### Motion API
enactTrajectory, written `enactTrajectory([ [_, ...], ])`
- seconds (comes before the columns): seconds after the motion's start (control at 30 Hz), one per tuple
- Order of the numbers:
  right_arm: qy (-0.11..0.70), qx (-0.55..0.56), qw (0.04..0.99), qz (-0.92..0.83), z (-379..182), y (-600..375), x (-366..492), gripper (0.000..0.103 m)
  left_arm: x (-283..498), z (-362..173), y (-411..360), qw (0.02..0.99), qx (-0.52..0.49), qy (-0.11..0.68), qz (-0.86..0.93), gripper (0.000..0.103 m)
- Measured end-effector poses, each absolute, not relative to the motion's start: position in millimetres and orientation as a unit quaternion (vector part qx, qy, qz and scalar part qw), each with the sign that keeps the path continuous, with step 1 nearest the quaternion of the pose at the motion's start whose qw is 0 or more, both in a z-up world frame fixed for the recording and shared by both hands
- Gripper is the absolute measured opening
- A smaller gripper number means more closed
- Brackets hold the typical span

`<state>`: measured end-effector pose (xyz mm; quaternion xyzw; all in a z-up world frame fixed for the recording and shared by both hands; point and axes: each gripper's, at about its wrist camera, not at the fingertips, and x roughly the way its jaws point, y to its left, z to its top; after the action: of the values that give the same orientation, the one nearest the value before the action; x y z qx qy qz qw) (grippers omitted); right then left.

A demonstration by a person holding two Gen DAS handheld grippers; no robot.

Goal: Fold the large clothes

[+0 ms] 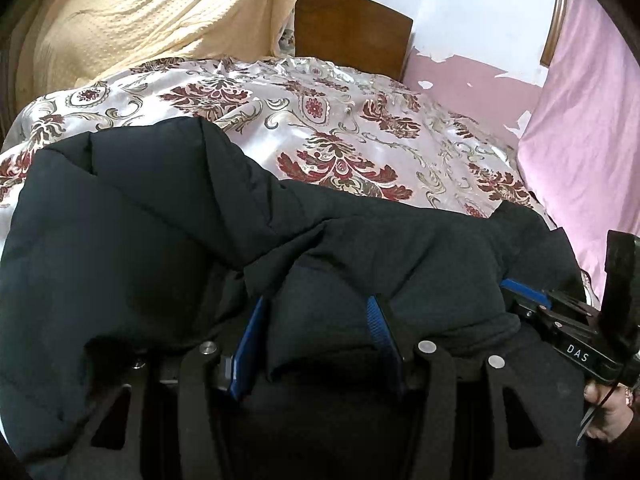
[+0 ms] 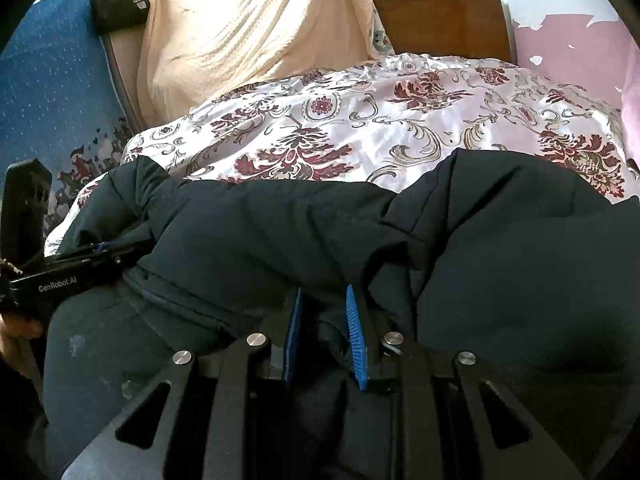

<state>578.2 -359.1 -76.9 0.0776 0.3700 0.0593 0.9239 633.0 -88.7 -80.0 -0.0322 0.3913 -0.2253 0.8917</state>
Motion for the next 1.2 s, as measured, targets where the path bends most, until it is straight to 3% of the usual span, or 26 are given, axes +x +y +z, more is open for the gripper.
enactTrajectory([
  [0.7, 0.362, 0.077, 0.927, 0.057, -77, -360, 577, 0.02, 631, -79, -88, 0.895, -0.029, 0.384, -0.225, 0.052],
  [0.97, 0.353, 0.052, 0.933, 0.036, -63, -350, 566, 0.024, 616, -61, -83, 0.887, -0.048, 0.409, -0.21, 0.075],
  [1.07, 0.363, 0.083, 0.927, 0.036, -54, -355, 561, 0.038, 602, -51, -85, 0.888, -0.024, 0.417, -0.191, 0.08],
  [1.13, 0.364, 0.1, 0.925, 0.042, -48, -355, 553, 0.065, 596, -45, -85, 0.886, -0.022, 0.424, -0.188, 0.08],
  [1.2, 0.366, 0.097, 0.925, 0.038, -37, -349, 544, 0.068, 589, -36, -79, 0.882, -0.047, 0.432, -0.182, 0.081],
])
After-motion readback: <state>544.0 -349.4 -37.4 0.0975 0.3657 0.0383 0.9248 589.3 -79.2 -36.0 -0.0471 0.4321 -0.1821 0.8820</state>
